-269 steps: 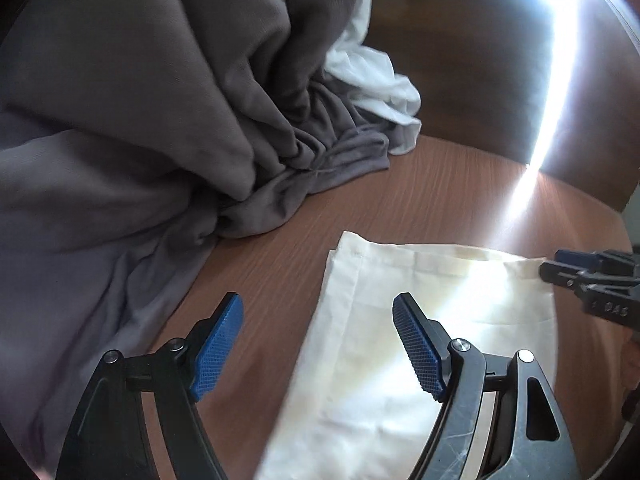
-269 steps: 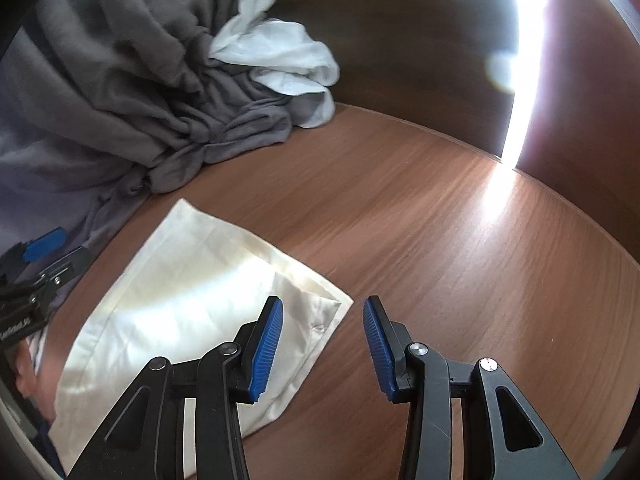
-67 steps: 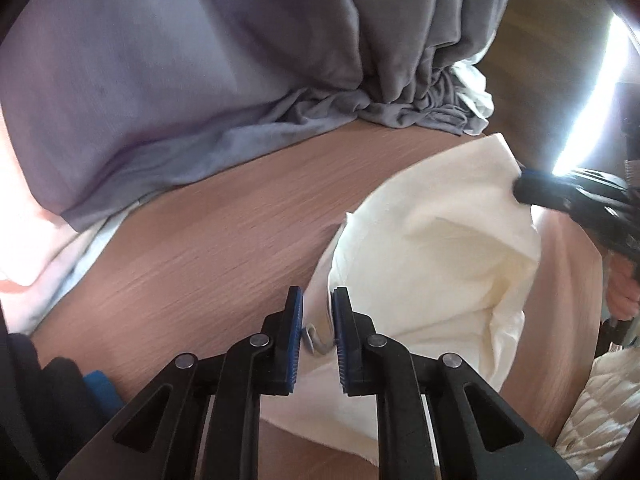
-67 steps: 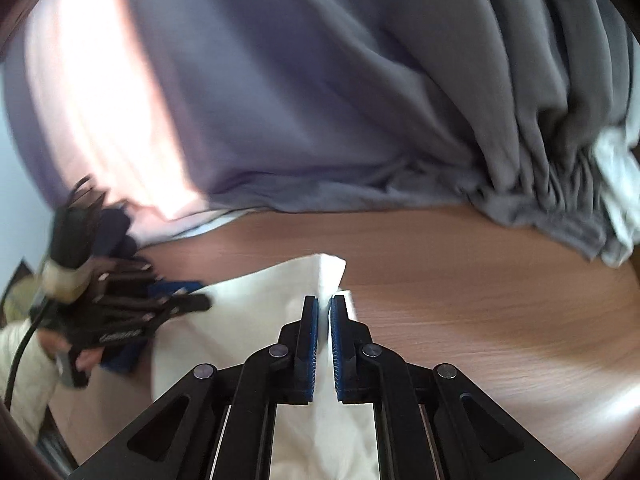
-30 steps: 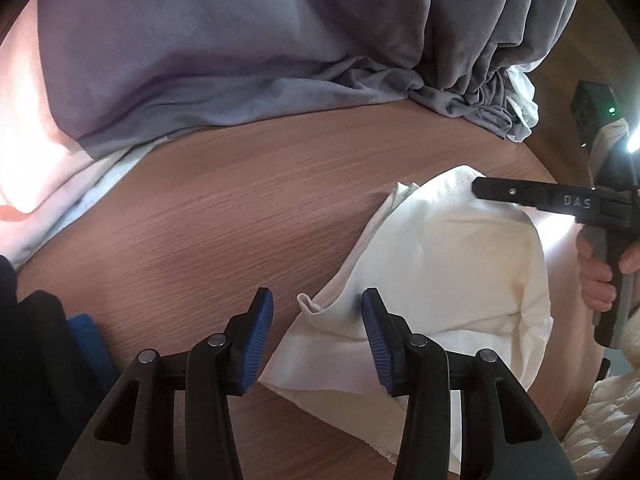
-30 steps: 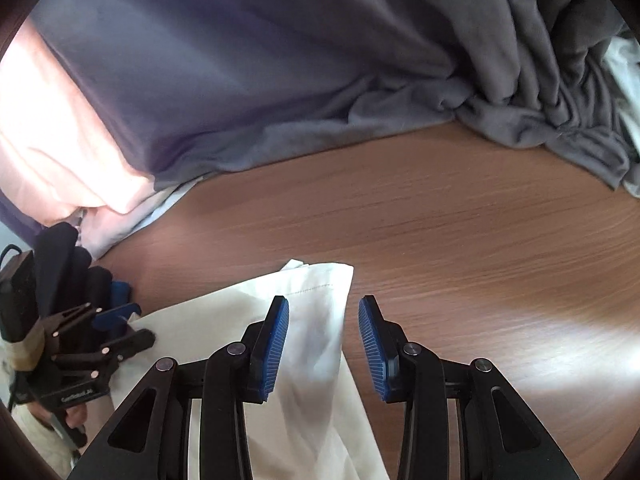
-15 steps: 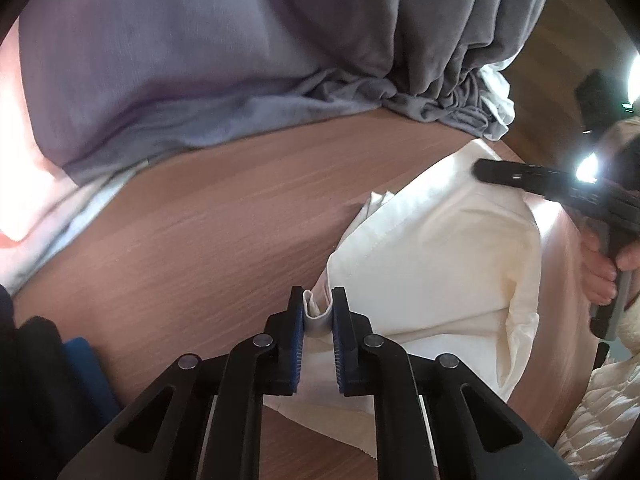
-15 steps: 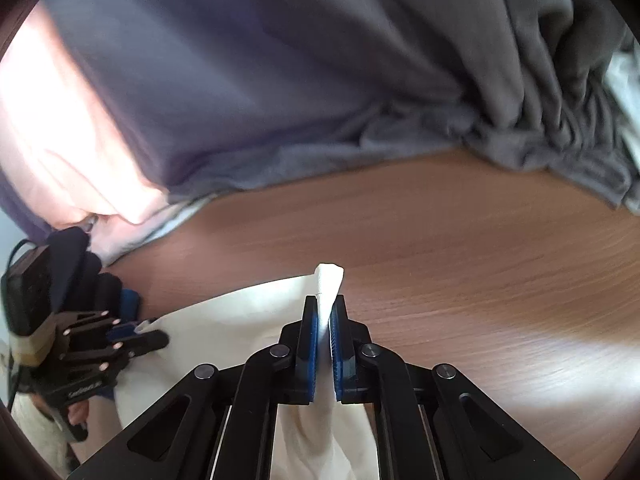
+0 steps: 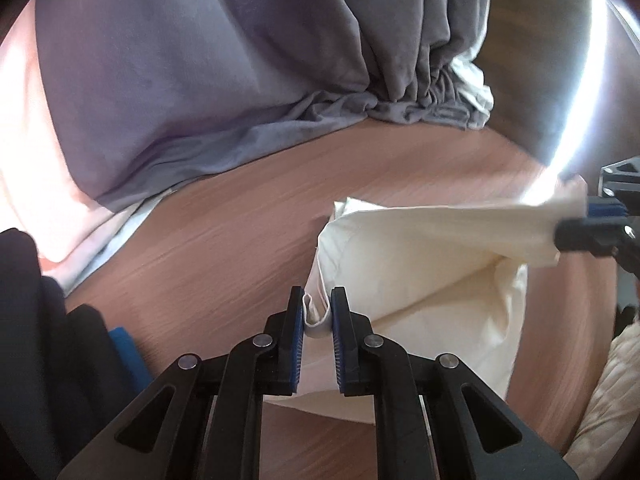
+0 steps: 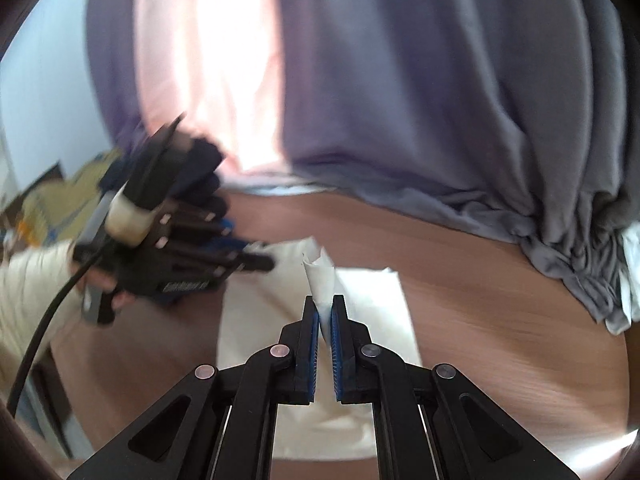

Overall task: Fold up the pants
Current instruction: 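Fold the shorts over again and open both grippers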

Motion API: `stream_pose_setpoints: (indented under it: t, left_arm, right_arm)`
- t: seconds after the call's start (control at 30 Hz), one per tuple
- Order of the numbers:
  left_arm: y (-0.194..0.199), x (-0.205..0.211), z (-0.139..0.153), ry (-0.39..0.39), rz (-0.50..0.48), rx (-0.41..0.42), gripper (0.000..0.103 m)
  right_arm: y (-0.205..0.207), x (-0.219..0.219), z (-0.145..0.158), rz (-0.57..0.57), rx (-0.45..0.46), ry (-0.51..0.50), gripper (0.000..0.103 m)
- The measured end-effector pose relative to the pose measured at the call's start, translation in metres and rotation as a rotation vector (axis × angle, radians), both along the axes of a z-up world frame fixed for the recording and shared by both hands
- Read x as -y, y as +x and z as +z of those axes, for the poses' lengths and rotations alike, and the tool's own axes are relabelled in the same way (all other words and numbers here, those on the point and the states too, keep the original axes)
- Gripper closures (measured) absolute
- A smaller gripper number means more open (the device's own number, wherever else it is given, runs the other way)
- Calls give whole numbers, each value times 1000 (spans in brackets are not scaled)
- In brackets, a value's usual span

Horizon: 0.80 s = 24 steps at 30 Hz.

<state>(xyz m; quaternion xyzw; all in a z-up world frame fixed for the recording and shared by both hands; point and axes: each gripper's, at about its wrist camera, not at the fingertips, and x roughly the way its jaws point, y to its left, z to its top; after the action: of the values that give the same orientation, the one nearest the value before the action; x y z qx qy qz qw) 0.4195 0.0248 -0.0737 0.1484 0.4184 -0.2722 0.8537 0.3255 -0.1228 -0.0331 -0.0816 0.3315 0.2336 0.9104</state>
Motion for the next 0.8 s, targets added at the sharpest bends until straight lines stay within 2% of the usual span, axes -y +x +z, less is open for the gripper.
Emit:
stream_pose_setpoints:
  t: [0.23, 0.3, 0.37, 0.43, 0.6, 0.8]
  left_arm:
    - [-26, -7, -11, 69, -4, 17, 86]
    - [-34, -11, -12, 85, 9, 20, 77]
    - [-40, -14, -11, 102, 33, 30, 55]
    - [-48, -19, -8, 123, 68, 54, 45]
    - [-64, -34, -6, 137, 161, 55, 38]
    - [-70, -49, -9, 106, 276, 13, 37]
  right_arm:
    - [-29, -20, -27, 137, -89, -93, 97]
    - [-32, -22, -35, 162, -129, -99, 97]
    - [-38, -24, -44, 187, -157, -125, 97]
    - [-43, -25, -52, 210, -183, -150, 97]
    - [-53, -31, -68, 271, -264, -186, 97]
    - [-59, -42, -89, 338, -393, -216, 92]
